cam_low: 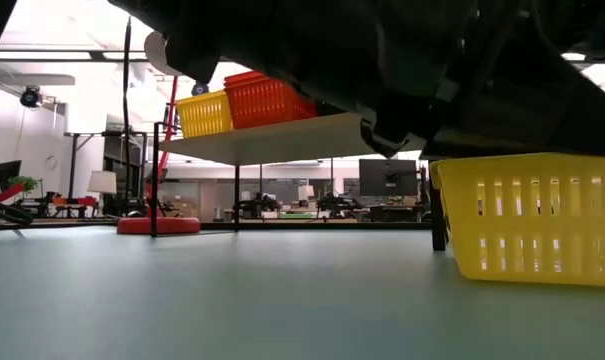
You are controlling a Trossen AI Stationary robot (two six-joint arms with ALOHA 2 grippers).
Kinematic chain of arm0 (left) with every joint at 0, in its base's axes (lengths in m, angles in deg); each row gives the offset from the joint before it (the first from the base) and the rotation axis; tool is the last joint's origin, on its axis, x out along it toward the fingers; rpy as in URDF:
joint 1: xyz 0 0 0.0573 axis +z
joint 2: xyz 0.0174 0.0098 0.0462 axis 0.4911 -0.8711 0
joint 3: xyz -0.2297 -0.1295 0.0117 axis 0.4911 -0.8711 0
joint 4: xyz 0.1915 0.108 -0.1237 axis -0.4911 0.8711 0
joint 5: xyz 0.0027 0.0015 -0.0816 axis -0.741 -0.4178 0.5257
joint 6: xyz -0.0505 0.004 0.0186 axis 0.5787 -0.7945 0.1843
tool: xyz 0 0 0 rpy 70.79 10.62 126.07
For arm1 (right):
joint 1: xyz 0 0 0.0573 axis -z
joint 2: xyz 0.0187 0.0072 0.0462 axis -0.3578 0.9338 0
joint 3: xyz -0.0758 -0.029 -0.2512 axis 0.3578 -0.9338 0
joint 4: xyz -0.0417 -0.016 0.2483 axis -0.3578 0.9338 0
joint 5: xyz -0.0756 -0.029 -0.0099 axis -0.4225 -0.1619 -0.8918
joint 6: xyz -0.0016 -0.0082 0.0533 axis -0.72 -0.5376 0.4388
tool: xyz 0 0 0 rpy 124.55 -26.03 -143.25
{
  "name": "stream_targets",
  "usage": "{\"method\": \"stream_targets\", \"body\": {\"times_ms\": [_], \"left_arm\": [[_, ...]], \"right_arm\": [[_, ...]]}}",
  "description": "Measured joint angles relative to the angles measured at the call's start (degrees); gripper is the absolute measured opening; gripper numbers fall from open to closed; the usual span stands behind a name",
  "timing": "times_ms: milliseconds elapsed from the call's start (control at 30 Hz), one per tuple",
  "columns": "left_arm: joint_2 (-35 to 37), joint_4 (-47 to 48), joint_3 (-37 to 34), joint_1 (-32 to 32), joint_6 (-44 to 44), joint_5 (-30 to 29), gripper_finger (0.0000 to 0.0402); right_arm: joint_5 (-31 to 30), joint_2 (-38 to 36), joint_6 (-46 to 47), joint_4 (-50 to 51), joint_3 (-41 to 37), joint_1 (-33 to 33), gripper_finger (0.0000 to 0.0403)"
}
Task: Stack baskets on shelf by color
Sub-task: Stack the yellow bin on top of the other yellow bins on the shelf
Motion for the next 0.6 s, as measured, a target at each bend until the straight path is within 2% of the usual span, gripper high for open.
{"method": "stream_targets", "body": {"times_ms": [167,600], "left_arm": [[0.0,0.2,-0.1,0.0,0.0,0.0,0.0126],[0.0,1.6,-0.1,0.0,1.5,1.1,0.0026]], "right_arm": [[0.0,0.0,-0.1,0.0,0.0,0.0,0.0009],[0.0,0.0,-0.1,0.7,0.0,0.0,0.0009]]}}
